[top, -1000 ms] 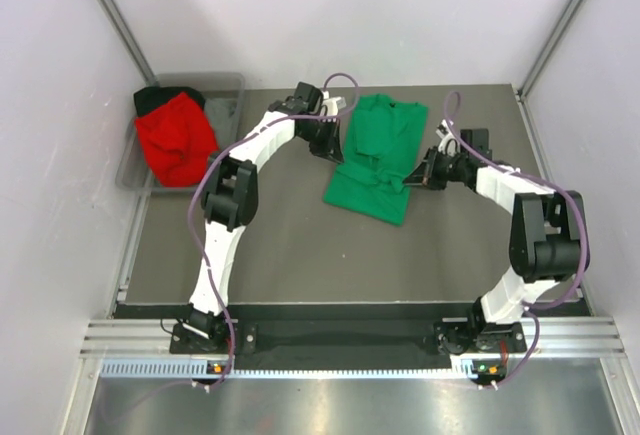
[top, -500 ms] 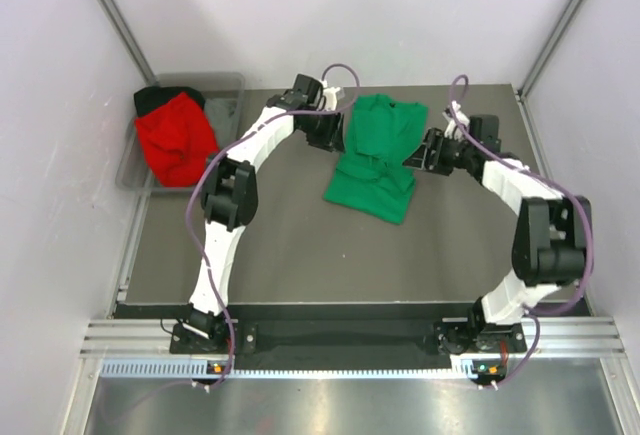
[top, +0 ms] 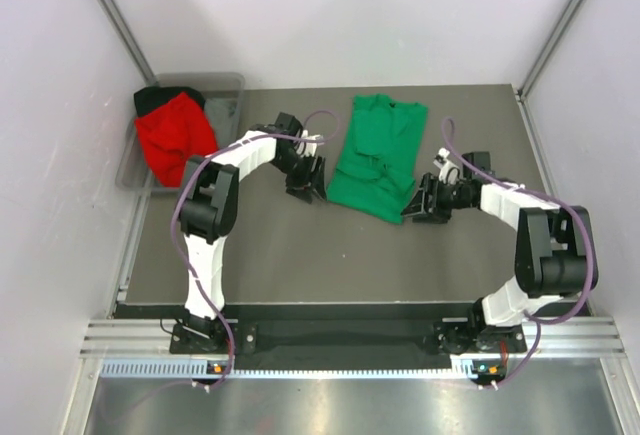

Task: Fold and stack the t-shirts
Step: Fold the tshirt

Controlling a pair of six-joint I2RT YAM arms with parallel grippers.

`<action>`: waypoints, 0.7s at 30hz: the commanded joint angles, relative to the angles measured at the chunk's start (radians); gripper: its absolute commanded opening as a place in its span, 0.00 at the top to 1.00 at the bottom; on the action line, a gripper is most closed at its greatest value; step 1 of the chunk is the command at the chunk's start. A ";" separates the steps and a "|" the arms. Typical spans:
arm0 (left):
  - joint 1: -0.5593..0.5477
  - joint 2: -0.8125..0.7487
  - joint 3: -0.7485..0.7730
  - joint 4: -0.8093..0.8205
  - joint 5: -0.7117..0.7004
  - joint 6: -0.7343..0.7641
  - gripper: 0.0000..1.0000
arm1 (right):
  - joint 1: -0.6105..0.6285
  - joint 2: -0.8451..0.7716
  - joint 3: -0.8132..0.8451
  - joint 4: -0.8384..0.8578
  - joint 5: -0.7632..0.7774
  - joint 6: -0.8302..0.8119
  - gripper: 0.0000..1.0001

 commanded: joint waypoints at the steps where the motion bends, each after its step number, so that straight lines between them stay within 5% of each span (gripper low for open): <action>1: 0.017 0.005 0.011 0.012 0.078 -0.013 0.39 | 0.027 0.008 -0.008 0.062 -0.023 0.026 0.44; 21: 0.019 0.192 0.113 0.018 0.209 -0.066 0.45 | 0.072 0.135 -0.014 0.150 0.008 0.114 0.47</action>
